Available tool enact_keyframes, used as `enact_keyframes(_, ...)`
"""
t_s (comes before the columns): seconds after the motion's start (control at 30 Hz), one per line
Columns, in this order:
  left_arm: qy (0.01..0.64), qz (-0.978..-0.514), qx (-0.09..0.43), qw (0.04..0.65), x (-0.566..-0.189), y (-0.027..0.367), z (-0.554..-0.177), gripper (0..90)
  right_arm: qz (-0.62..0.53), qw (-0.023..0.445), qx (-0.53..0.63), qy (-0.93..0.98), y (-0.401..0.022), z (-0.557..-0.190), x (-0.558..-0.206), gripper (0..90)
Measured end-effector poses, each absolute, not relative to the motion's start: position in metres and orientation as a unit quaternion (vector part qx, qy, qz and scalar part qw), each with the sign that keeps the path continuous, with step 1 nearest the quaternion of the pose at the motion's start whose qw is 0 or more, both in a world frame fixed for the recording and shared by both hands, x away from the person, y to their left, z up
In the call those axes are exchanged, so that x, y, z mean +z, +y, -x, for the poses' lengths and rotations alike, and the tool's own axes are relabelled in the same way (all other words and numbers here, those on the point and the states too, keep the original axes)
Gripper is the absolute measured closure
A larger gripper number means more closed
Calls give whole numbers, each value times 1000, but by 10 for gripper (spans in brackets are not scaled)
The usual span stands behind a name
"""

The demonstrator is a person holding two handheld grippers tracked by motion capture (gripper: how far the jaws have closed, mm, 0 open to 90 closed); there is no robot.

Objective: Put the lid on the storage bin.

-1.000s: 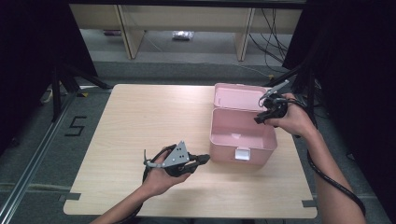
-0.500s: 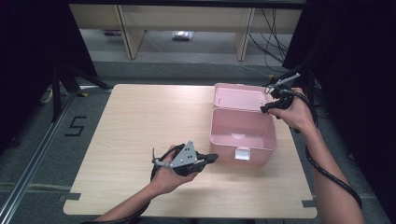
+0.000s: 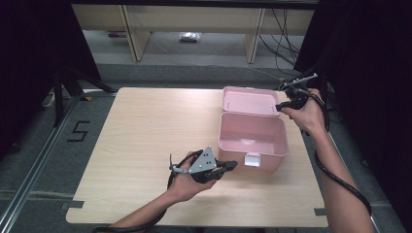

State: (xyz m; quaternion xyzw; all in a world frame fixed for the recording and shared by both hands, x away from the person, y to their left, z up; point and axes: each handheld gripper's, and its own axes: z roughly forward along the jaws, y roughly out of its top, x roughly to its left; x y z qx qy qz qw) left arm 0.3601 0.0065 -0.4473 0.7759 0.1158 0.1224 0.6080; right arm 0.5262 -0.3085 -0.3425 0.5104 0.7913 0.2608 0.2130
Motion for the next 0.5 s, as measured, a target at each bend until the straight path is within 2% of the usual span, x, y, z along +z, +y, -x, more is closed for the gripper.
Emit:
enact_keyframes(0.23,112,-777,116,608,-449,-6,-366,898,-541,219,250,772,-314,-548,-345,747)
enact_keyframes(0.5,113,-776,115,610,-452,-19,-371,898,-567,204,238,762,-318,-572,-358,782)
